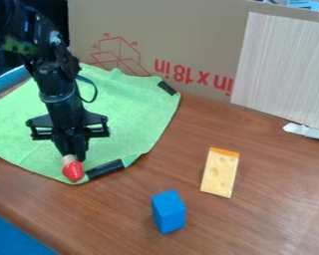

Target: Move the red figure to the right side of the cloth

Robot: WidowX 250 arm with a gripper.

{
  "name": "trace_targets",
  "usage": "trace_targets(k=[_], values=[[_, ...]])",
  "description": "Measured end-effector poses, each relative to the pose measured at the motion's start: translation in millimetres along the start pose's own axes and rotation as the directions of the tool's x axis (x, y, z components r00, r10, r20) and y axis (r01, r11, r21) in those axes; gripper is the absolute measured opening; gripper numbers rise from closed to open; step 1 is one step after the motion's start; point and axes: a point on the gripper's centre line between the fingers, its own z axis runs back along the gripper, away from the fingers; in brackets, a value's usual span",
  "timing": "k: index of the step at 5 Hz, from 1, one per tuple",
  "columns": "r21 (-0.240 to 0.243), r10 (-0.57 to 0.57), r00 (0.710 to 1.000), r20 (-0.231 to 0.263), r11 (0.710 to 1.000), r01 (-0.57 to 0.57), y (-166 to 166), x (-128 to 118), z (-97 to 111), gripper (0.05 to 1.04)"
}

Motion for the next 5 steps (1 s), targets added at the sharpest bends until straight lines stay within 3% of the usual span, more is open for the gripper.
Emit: trace_targets(k=[1, 2, 3, 4, 5], values=[[-0.01, -0.014, 1.0, 0.014, 1.0, 0.014, -2, 1, 5, 0.056], [-0.012, -0.033, 0.999, 0.025, 0.999, 0.034, -2, 1, 16, 0.059], [0.005, -0.074, 0.995, 0.06, 0.997, 0.074, -7, 7, 34, 0.128], [-0.028, -0.057, 0.995, 0.084, 0.998, 0.059, -12, 4, 43, 0.322], [-0.042, -0.029, 0.998, 0.059, 0.999, 0.032, -9, -8, 39, 0.619]])
